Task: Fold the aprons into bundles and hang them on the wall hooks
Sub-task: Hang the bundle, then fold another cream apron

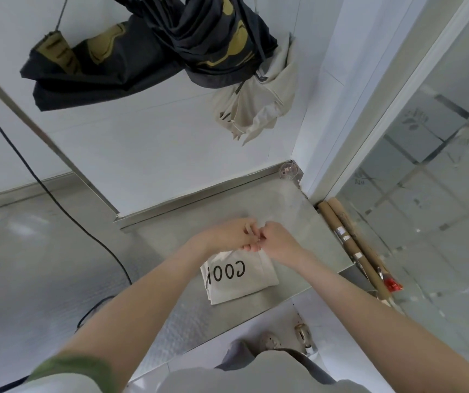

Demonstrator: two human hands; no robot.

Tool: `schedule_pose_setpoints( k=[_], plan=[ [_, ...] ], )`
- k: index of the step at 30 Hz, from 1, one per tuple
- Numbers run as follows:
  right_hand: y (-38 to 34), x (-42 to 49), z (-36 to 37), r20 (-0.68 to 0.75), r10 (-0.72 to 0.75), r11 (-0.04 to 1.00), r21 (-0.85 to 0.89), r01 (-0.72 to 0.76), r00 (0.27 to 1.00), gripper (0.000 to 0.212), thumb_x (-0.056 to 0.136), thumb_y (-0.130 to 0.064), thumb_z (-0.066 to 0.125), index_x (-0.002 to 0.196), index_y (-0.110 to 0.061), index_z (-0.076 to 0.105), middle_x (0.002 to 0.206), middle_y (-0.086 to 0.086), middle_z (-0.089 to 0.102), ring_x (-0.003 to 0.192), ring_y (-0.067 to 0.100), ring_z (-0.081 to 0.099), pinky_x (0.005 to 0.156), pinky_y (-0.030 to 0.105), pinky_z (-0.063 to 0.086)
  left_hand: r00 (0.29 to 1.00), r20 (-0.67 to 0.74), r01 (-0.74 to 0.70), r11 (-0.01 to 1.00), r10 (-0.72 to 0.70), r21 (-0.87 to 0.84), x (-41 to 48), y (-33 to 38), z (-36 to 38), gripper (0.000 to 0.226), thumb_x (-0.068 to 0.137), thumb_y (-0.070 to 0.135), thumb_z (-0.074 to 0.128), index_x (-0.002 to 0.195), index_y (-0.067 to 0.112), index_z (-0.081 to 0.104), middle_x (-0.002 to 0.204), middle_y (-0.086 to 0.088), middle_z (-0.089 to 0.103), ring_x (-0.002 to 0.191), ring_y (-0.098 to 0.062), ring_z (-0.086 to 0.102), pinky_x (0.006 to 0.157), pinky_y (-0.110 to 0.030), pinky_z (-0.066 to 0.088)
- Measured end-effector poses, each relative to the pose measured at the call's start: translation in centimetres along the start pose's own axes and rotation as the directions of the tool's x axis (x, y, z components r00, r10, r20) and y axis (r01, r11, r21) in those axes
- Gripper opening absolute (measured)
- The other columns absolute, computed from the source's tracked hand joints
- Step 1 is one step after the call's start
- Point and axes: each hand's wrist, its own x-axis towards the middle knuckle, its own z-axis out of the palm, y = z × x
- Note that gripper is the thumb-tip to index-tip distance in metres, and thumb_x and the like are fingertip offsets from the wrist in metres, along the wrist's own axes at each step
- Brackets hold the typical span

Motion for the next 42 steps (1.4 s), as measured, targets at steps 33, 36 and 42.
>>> schedule_pose_setpoints(
  k=[33, 36, 42],
  plan=[
    [7.3, -0.7, 0.8, 0.141, 0.441, -0.213, 0.976, -0.050, 0.886, 0.036, 0.104, -0.017, 0.036, 0.071, -0.007, 0.046, 0.045, 0.001, 0.042, 0.040, 0.011, 0.038, 0.054, 0.027, 0.050, 0.732, -0.542, 0.270, 0.906, -0.412, -0.325, -2.8, -8.4, 3.7, 0.042, 0.101, 0.014, 0.034, 0.065, 0.019, 0.055, 0.090, -0.004, 0.069, 0.081, -0.021, 0.052, 0.068, -0.026, 0.036],
    [7.9, -0.6, 1.2, 0.125, 0.452, -0.140, 0.988, -0.068, 0.883, 0.036, 0.105, -0.016, 0.031, 0.072, -0.009, 0.042, 0.043, -0.001, 0.035, 0.039, 0.010, 0.030, 0.044, 0.020, 0.033, 0.749, -0.502, 0.396, 0.900, -0.433, -0.186, -3.5, -8.8, 3.5, 0.034, 0.101, 0.013, 0.031, 0.081, 0.007, 0.059, 0.106, -0.012, 0.068, 0.093, -0.030, 0.058, 0.078, -0.031, 0.041],
    [8.1, -1.5, 1.2, 0.001, 0.447, 0.375, 0.908, -0.189, 0.895, 0.009, 0.100, -0.017, 0.048, 0.106, -0.016, 0.041, 0.084, 0.002, 0.041, 0.059, 0.007, 0.042, 0.054, 0.019, 0.037, 0.757, -0.409, 0.482, 0.858, -0.510, -0.177, -3.8, -9.2, 2.9, 0.030, 0.094, 0.015, 0.038, 0.068, 0.010, 0.053, 0.071, -0.007, 0.060, 0.061, -0.021, 0.054, 0.059, -0.027, 0.044]
  ],
)
